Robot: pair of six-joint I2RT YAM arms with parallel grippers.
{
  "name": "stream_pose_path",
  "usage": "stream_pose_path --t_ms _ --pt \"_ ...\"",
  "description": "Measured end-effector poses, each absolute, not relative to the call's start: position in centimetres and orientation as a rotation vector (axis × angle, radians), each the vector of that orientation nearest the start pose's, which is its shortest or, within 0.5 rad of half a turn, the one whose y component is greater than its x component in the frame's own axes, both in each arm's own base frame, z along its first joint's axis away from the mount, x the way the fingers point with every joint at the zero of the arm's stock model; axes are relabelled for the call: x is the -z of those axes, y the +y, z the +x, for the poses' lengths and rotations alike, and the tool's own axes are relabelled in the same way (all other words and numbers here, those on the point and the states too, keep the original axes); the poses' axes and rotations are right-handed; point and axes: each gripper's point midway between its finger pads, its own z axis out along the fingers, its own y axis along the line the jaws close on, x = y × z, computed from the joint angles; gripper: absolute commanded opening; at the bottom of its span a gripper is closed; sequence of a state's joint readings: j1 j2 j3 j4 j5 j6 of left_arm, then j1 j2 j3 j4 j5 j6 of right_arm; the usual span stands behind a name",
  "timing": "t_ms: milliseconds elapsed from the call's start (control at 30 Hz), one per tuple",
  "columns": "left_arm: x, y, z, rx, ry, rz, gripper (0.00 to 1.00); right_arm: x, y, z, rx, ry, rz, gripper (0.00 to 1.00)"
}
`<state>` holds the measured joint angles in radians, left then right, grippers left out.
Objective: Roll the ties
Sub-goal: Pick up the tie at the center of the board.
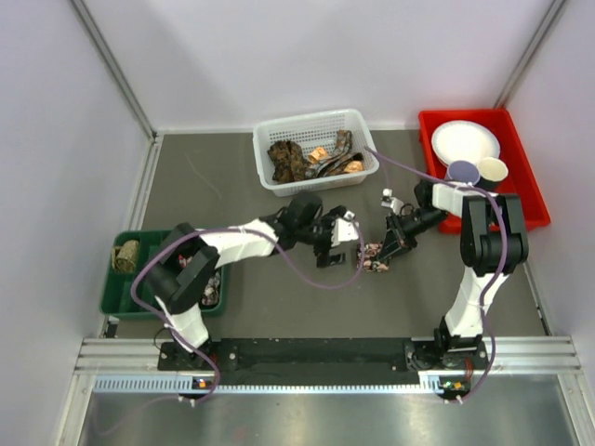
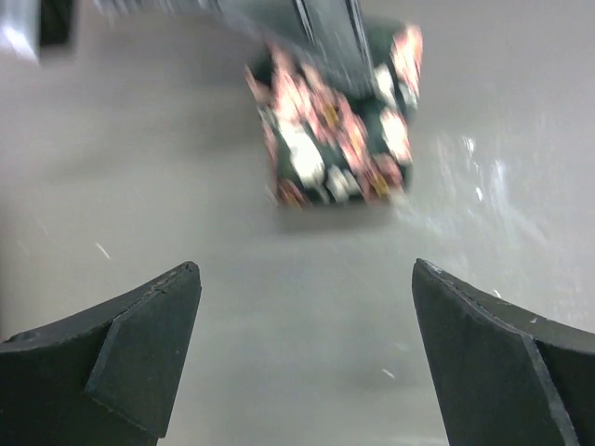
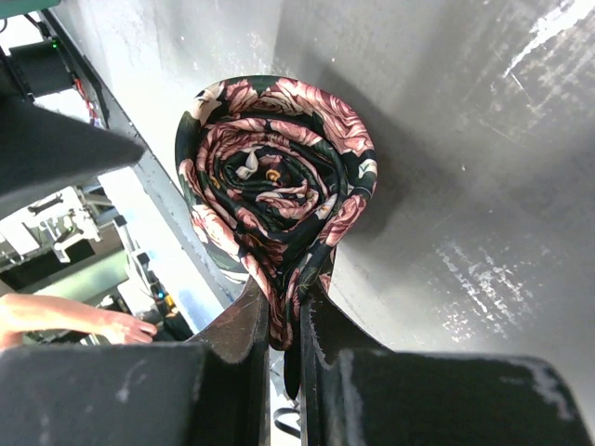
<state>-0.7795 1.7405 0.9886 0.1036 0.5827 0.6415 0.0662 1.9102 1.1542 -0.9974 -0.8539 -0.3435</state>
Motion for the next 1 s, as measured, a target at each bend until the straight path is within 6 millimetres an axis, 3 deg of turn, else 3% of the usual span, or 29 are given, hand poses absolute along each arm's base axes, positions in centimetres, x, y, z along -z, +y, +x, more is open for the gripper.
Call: stream_pose_path --t_ms 100,167,533,967,1000 --pt "-10.4 -39.3 28.1 0.753 1.374 1.693 0.99 -5.1 14.1 24.4 -1.354 2.843 -0.479 0.0" --pt "-10.7 -39.9 28.3 0.769 1.349 1.7 0.99 -5.4 14.4 24.4 -1.364 2.828 -0.487 0.0" --pt "-4.8 -41.2 25.2 0.854 1.44 1.815 0.99 -6.9 15.5 24.2 -1.39 2.788 -0.514 0.0" --pt "-4.8 -43.2 25.7 0.752 1.439 1.784 0.99 -7.6 17.1 23.5 -1.461 2.776 -0.528 0.0" --pt "-4.7 -43.2 25.6 0.749 1.438 1.786 0.93 -7.6 17.1 23.5 -1.466 2.775 -0.526 0.0"
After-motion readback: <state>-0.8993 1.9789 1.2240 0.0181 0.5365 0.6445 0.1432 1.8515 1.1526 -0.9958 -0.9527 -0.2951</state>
